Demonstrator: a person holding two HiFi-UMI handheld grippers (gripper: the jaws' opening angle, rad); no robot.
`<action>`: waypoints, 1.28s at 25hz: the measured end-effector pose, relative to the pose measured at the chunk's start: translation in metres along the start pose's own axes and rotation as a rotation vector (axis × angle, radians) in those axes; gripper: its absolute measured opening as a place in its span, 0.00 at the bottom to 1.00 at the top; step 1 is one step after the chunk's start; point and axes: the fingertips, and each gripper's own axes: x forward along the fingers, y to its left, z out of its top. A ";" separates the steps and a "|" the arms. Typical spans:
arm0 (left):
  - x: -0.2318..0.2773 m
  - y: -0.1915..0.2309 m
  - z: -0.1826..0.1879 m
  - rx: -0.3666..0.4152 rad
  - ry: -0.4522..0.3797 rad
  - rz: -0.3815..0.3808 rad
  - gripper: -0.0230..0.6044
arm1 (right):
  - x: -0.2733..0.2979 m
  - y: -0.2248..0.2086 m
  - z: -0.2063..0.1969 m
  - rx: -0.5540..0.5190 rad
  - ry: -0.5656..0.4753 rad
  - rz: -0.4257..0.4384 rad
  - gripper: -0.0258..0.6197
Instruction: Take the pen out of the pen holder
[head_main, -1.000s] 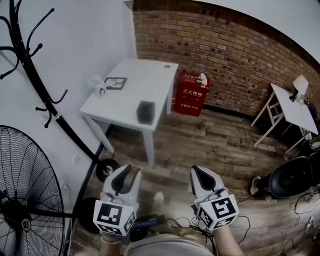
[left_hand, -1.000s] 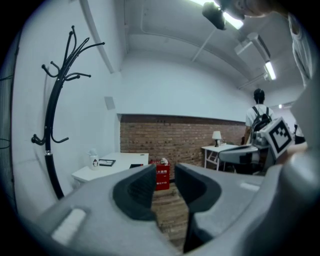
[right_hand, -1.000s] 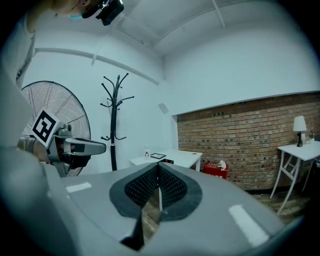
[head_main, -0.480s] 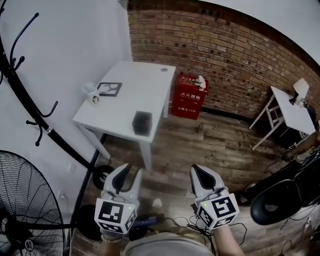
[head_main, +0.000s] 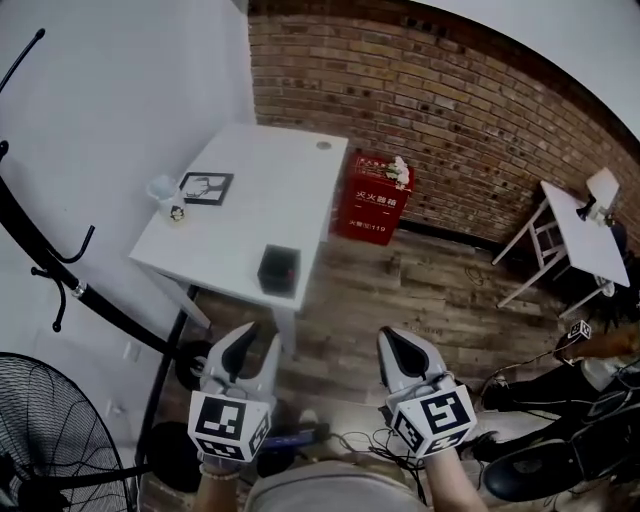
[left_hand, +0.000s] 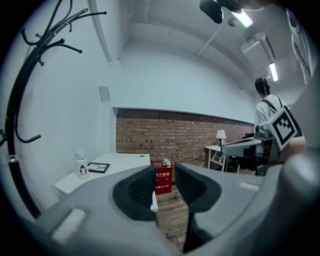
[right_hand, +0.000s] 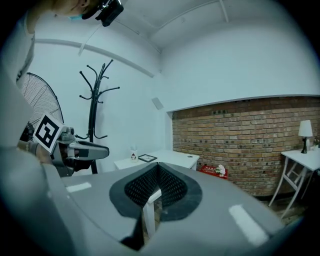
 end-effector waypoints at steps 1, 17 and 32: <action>0.006 0.005 0.000 0.000 0.001 -0.001 0.21 | 0.007 -0.003 0.001 -0.002 0.002 -0.001 0.04; 0.067 0.055 -0.013 -0.016 0.040 -0.017 0.21 | 0.081 -0.017 0.003 -0.004 0.036 0.010 0.04; 0.100 0.073 -0.028 -0.007 0.075 -0.013 0.22 | 0.107 -0.026 -0.005 0.007 0.077 0.029 0.04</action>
